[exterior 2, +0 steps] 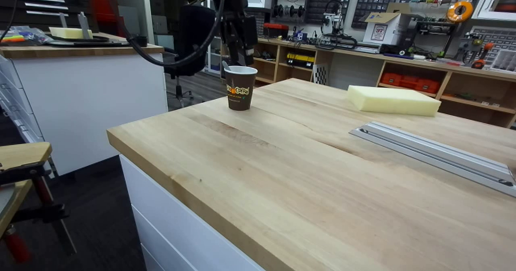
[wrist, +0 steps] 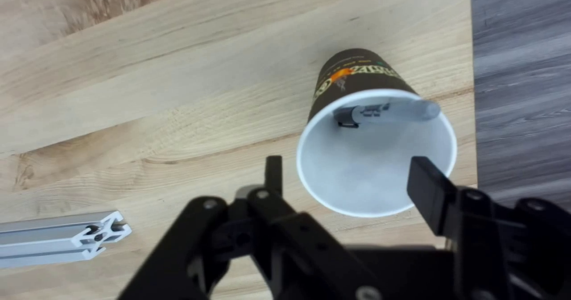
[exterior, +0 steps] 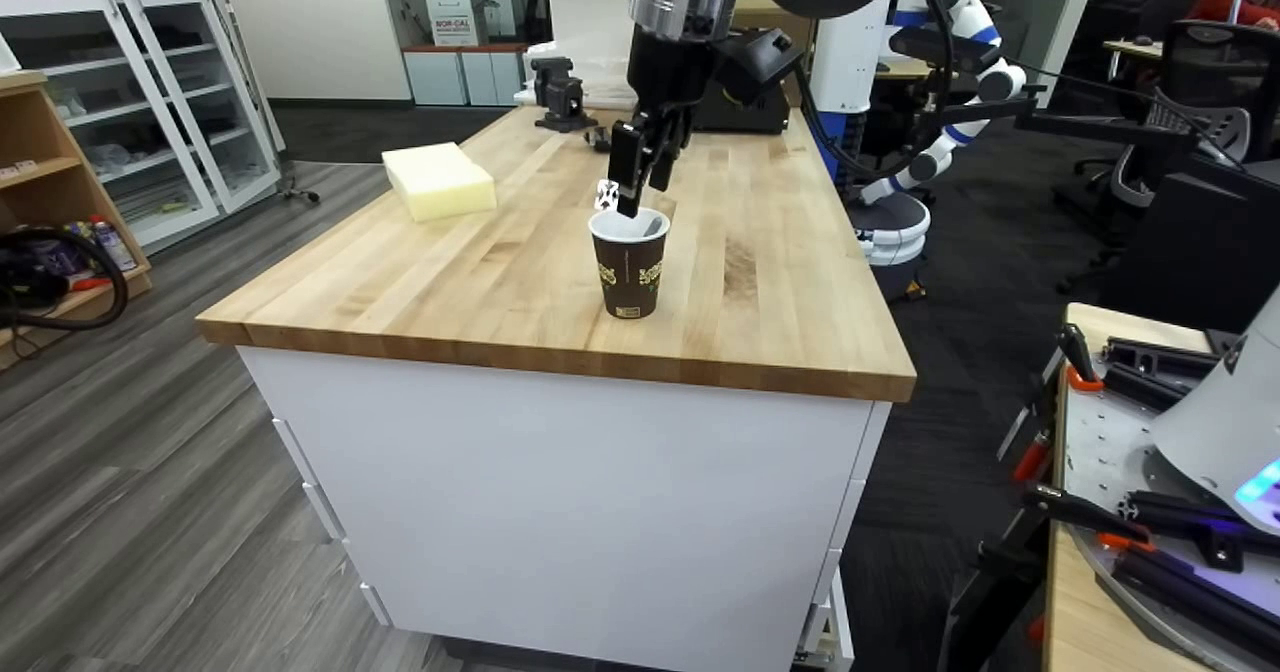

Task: Take the marker out of the brown cup and place it on the table

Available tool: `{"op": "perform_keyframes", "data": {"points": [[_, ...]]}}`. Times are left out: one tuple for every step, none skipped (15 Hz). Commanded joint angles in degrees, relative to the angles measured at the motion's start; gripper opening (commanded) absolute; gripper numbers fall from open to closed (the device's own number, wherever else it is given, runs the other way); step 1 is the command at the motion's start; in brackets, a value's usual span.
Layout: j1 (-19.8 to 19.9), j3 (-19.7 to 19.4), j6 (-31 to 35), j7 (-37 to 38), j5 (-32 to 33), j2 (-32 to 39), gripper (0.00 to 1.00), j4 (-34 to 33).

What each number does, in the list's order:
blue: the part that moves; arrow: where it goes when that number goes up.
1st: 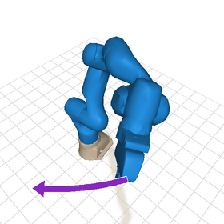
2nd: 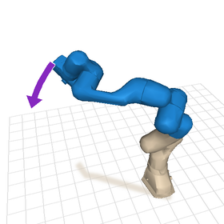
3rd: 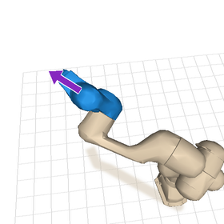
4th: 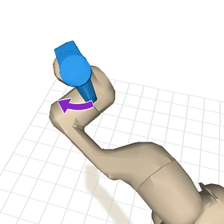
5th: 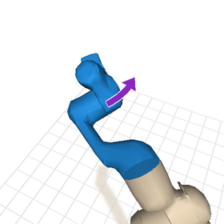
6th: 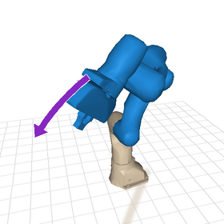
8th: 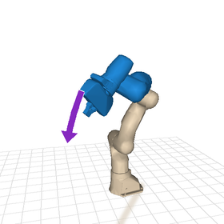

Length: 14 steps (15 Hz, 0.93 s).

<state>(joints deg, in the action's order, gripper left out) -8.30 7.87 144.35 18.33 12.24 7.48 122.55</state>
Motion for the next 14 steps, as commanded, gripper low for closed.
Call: {"op": "perform_keyframes", "data": {"points": [[-0.8, -1.1, -0.2, -0.4, 0.9, 1.2, 0.45, -2.1], [-0.8, -1.2, -0.4, -0.5, 0.8, 1.5, 0.39, -2.4], [-0.8, -1.2, -0.8, -0.6, 0.8, 1.6, 0.38, -2.7], [-0.8, -1.2, -1.2, -0.7, 0.6, 1.7, 0.43, -2.9], [-0.8, -1.2, -1.7, -0.8, 0.7, 1.7, 0.69, -3.1], [-0.8, -1.2, -2.2, -1.0, 0.5, 1.8, 0.69, -3.2], [-0.8, -1.2, -3.3, -1.2, 0.2, 1.9, 0.69, -3.4], [-0.8, -1.2, -3.8, -1.2, 0.2, 2.0, 0.75, -3.5], [-0.7, -1.1, -4.9, -1.6, -0.2, 1.9, 0.8, -3.7], [-0.8, -1.1, -5.6, -1.6, -0.1, 1.9, 0.88, -3.8], [-0.7, -1.0, -6.4, -2.0, -0.4, 2.0, 0.93, -3.9], [-0.7, -1.0, -7.1, -2.2, -0.6, 2.0, 0.94, -4.1], [-0.7, -0.9, -8.1, -2.6, -1.0, 2.1, 0.8, -4.3], [-0.7, -0.8, -9.2, -2.9, -1.0, 2.2, 0.83, -4.7]]}}
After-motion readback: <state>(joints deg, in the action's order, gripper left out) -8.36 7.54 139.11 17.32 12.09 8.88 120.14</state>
